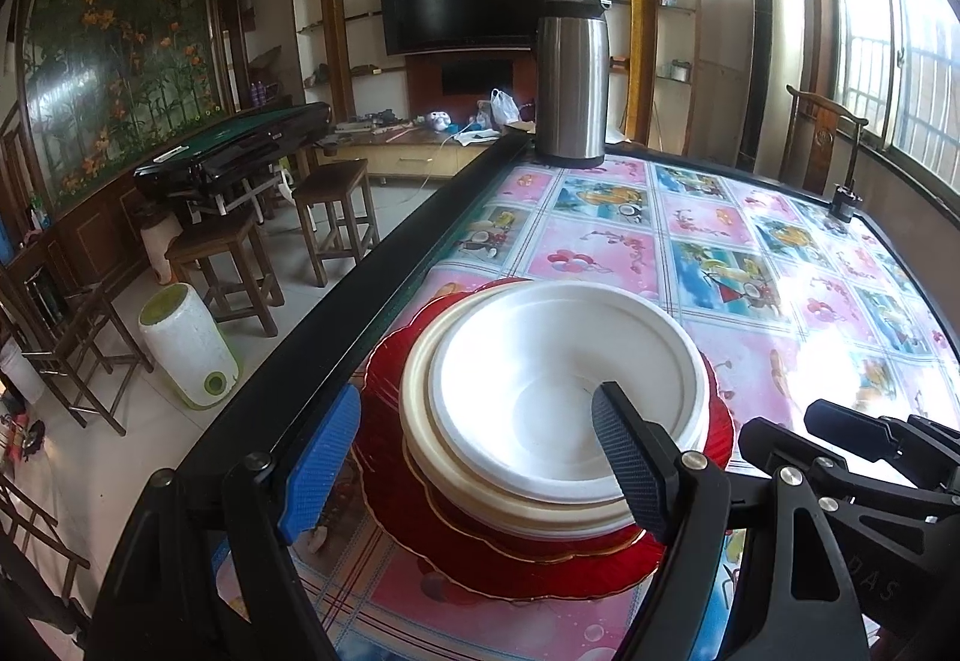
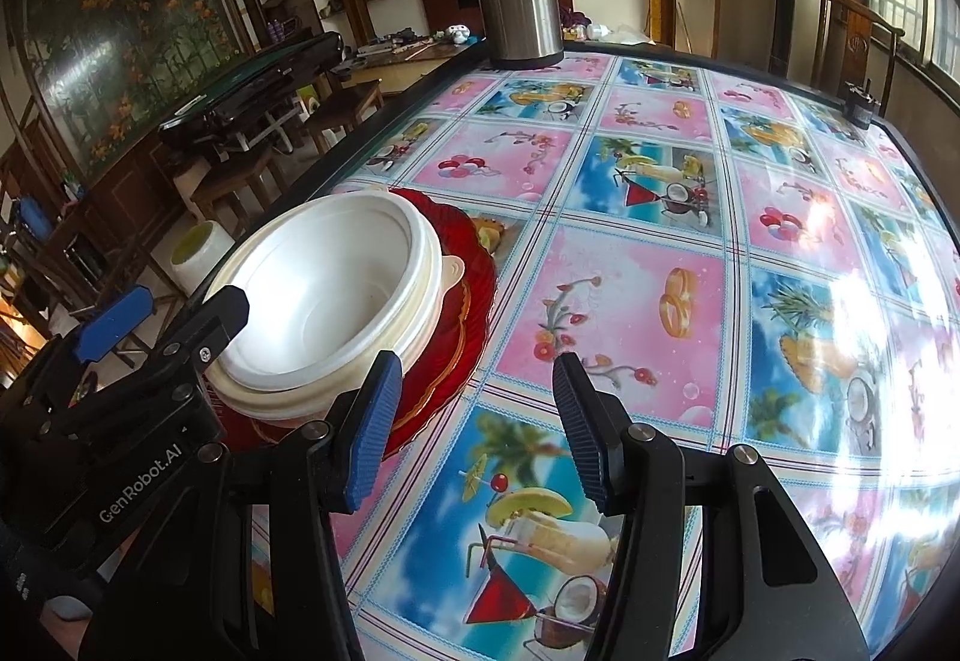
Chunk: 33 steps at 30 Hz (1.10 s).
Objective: Organize plates and bowls
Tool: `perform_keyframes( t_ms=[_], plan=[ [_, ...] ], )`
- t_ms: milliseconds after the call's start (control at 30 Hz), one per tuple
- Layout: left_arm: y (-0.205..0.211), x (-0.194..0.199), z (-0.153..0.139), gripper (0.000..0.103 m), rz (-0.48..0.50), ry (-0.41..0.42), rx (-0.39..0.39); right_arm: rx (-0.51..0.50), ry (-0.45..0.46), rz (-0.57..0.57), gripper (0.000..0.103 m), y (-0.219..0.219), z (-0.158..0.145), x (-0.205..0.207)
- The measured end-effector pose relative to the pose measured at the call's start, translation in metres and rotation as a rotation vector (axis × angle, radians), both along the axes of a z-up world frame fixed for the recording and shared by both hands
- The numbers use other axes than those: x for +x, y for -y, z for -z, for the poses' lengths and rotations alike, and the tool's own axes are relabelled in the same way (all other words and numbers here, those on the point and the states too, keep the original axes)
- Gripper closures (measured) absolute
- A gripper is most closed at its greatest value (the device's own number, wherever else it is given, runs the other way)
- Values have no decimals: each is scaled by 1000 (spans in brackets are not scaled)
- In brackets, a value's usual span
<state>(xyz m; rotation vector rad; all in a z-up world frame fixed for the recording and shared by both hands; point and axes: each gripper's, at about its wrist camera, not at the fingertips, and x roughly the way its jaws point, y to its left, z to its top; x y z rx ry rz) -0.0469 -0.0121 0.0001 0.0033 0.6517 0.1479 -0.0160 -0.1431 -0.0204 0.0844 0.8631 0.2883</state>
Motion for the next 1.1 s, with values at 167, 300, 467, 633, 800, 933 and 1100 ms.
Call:
perform_keyframes(
  t_ms=[167, 300, 467, 633, 800, 933, 1100],
  plan=[
    [0, 1, 1, 23, 2, -4, -4, 4, -5, 3, 50, 0, 2, 0],
    [1, -1, 0, 23, 9, 3, -10, 5, -12, 4, 50, 2, 5, -1],
    [2, -1, 1, 23, 12, 5, 0, 8, -14, 2, 50, 4, 4, -2],
    [0, -1, 2, 23, 9, 23, -6, 15, -16, 1, 50, 5, 4, -1],
    [2, -3, 0, 23, 9, 49, 8, 25, -19, 3, 50, 7, 4, -3],
    [6, -3, -2, 23, 7, 66, 30, 30, -16, 5, 50, 10, 3, -3],
    [14, -4, -3, 23, 30, 50, 27, 44, -10, 20, 50, 21, 1, -5]
  ],
)
